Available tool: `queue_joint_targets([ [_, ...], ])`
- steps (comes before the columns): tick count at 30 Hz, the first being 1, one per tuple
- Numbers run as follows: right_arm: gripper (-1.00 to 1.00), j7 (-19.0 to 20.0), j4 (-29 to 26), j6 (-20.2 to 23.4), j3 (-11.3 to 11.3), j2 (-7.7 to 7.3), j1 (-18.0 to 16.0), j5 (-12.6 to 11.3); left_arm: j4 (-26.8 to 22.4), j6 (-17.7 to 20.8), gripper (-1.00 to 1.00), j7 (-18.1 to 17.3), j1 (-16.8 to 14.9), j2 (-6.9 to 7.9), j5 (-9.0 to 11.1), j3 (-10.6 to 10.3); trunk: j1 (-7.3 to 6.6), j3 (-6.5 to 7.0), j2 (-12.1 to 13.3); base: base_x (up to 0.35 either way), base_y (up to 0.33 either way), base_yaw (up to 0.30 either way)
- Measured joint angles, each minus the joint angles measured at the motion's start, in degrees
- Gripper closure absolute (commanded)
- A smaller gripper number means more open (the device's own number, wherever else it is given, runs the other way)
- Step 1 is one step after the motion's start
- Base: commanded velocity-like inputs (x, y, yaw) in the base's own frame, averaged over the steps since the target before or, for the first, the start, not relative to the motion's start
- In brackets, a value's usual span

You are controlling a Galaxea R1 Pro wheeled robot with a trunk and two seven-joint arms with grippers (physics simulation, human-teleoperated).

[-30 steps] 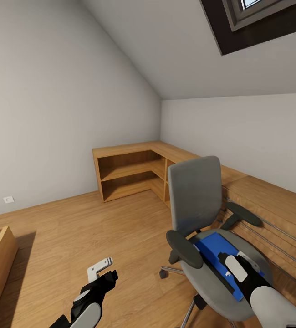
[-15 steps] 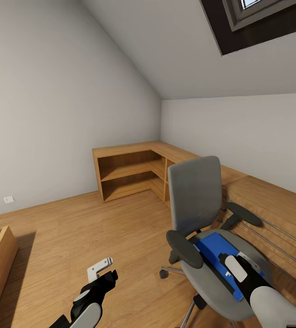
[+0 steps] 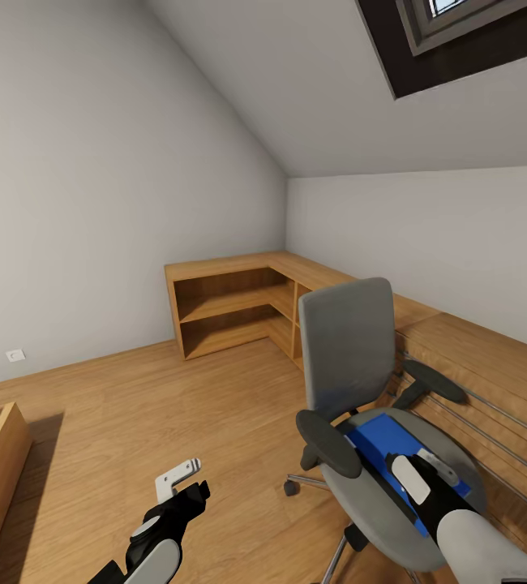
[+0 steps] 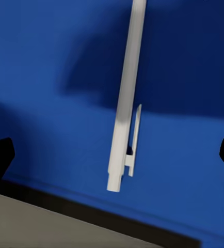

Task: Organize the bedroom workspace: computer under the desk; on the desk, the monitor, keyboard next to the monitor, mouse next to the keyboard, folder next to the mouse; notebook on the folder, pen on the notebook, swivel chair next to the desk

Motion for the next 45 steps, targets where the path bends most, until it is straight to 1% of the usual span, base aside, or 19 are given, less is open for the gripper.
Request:
queue_joint_targets([
  [30, -1.00, -0.96, 0.00, -0.01, 0.17, 0.04, -0.02, 0.46, 0.00, 0.00, -1.00, 0.00, 0.00, 0.00, 0.01, 0.00, 0.00, 0.00, 0.00, 0.000, 0.000, 0.000],
  [33, -1.00, -1.46, 0.00, -0.05, 0.18, 0.05, -0.02, 0.89, 0.00, 0.00, -1.00, 0.00, 0.00, 0.00, 0.01, 0.00, 0.00, 0.00, 0.00, 0.000, 0.000, 0.000],
  [35, -1.00, -1.91, 0.00, -0.08, 0.19, 0.05, -0.02, 2.31, 0.00, 0.00, -1.00, 0.00, 0.00, 0.00, 0.01, 0.00, 0.00, 0.00, 0.00, 0.000, 0.000, 0.000],
  [37, -1.00, -2.03, 0.00, -0.10, 0.19, 0.05, -0.02, 3.08, 0.00, 0.00, -1.00, 0.00, 0.00, 0.00, 0.01, -0.02, 0.00, 0.00, 0.00, 0.000, 0.000, 0.000],
  [45, -1.00, -2.13, 0.06, -0.12, 0.19, 0.11, -0.02, 3.84, 0.00, 0.00, -1.00, 0.00, 0.00, 0.00, 0.02, -0.05, 0.00, 0.00, 0.00, 0.000, 0.000, 0.000],
])
